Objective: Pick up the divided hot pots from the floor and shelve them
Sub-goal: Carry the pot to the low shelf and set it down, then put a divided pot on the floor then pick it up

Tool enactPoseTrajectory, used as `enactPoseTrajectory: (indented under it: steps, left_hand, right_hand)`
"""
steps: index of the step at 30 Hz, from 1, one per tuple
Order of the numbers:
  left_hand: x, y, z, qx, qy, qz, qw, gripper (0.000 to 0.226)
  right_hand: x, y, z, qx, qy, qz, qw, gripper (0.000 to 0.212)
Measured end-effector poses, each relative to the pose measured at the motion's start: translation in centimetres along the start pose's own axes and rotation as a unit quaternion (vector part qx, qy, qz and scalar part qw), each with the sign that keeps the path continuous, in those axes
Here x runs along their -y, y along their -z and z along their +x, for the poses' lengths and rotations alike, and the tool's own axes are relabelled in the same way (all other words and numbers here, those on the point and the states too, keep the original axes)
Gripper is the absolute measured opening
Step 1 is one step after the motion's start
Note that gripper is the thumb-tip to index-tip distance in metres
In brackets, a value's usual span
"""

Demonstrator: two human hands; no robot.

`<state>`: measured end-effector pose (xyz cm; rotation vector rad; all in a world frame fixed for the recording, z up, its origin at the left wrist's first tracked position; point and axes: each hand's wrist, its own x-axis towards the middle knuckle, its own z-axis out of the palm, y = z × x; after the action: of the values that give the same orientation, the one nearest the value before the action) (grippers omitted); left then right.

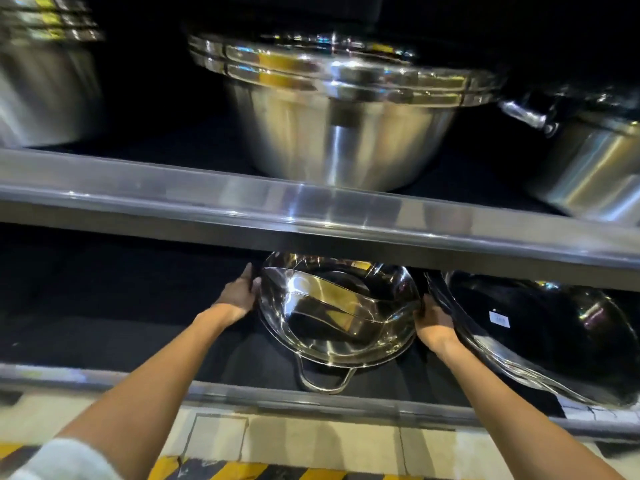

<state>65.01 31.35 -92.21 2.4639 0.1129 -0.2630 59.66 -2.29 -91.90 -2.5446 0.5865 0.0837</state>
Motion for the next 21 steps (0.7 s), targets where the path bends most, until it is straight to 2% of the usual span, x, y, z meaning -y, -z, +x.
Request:
enactPoseTrajectory:
  steps: [3, 6, 9, 12, 17, 21]
  left_hand:
    - [0.8, 2.5, -4.5, 0.002, 0.047, -0.030, 0.998, 0.050]
    - [3.0, 6.6, -11.5, 0.012, 0.081, -0.010, 0.997, 0.044]
    - [5.5, 12.0, -19.1, 0.020, 0.147, 0.001, 0.989, 0.046]
    - [7.2, 18.6, -27.2, -0.030, 0.210, 0.019, 0.977, 0.042]
    - [6.4, 30.0, -40.7, -0.099, 0.323, 0.052, 0.940, 0.040]
    - [2.6, 38.0, -51.9, -0.159, 0.378, 0.070, 0.909, 0.037]
  right_hand:
    - [2.7, 1.2, -3.4, 0.001, -0.033, -0.202, 0.979, 0.037]
    - [7.6, 2.8, -7.6, 0.070, 0.022, -0.315, 0.946, 0.030]
    - [14.6, 3.7, -12.6, 0.120, 0.093, -0.316, 0.937, 0.026]
    - [22.4, 4.8, -18.7, 0.174, 0.186, -0.290, 0.923, 0.030]
    - [35.2, 8.7, -30.3, 0.239, 0.355, -0.273, 0.862, 0.030]
    - [43.8, 13.6, -40.2, 0.306, 0.445, -0.237, 0.808, 0.028]
